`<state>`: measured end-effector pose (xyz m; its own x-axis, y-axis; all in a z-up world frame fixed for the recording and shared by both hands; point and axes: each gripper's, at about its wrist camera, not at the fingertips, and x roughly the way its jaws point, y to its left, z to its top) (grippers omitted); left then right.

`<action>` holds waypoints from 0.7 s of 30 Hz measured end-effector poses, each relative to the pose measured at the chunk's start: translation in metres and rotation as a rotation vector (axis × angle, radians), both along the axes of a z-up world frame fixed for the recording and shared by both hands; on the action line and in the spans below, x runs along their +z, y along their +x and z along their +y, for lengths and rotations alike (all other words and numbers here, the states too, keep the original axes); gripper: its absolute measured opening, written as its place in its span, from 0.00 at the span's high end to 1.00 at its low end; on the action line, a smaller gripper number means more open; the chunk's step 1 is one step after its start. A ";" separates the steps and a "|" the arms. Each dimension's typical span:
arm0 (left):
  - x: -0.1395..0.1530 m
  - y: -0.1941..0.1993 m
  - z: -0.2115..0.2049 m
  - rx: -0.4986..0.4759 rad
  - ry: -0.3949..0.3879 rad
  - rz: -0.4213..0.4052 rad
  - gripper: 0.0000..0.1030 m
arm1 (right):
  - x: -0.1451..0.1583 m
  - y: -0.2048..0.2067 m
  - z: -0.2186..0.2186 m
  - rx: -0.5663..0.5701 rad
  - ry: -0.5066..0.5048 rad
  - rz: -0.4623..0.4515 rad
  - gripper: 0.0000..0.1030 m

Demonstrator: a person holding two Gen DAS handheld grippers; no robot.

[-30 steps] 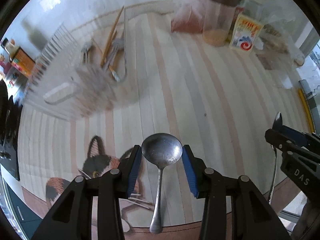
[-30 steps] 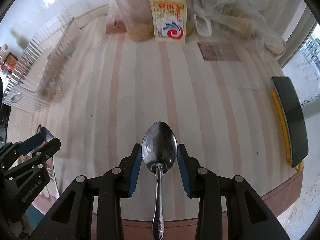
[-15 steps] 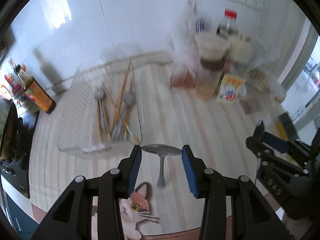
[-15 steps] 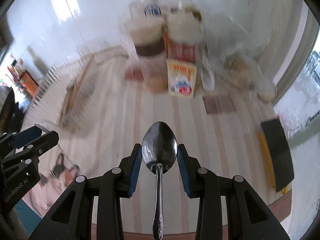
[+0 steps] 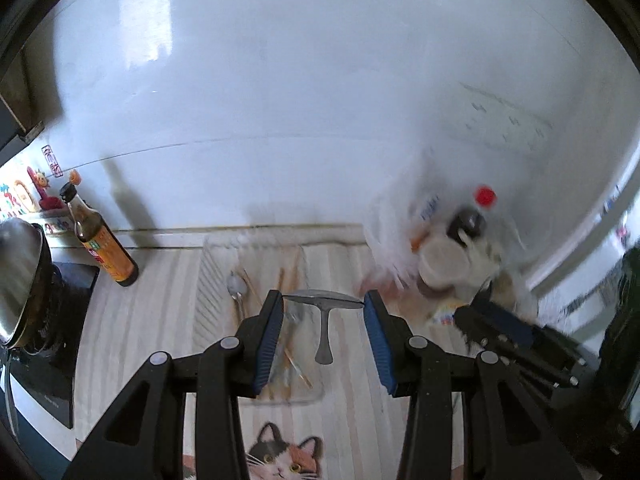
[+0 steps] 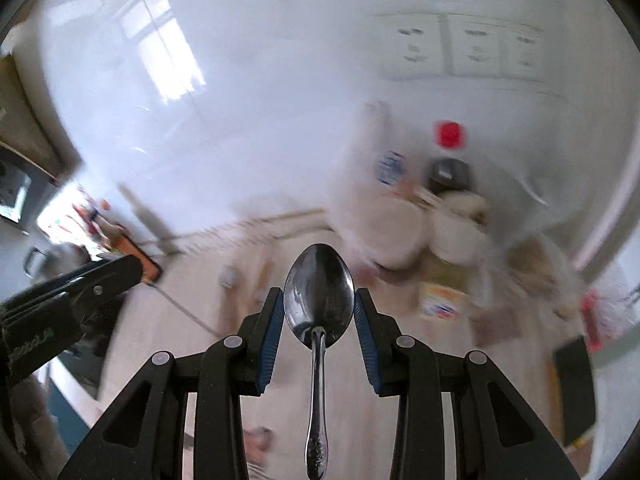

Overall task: Organize utensils
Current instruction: 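Lift both spoons and carry them over the clear basket, then open both tools to drop the spoons into the basket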

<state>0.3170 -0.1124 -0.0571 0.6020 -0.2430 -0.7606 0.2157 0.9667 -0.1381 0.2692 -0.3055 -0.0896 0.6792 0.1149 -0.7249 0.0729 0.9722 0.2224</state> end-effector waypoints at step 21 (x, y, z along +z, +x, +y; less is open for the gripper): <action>-0.139 0.128 0.090 0.116 -0.010 0.467 0.62 | -0.158 0.171 0.099 0.068 0.109 0.420 0.63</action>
<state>0.4454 -0.0225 -0.1959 0.2200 -0.2032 -0.9541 0.0193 0.9788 -0.2040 0.4400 -0.2061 -0.2472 0.3162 0.2401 -0.9178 0.1155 0.9505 0.2884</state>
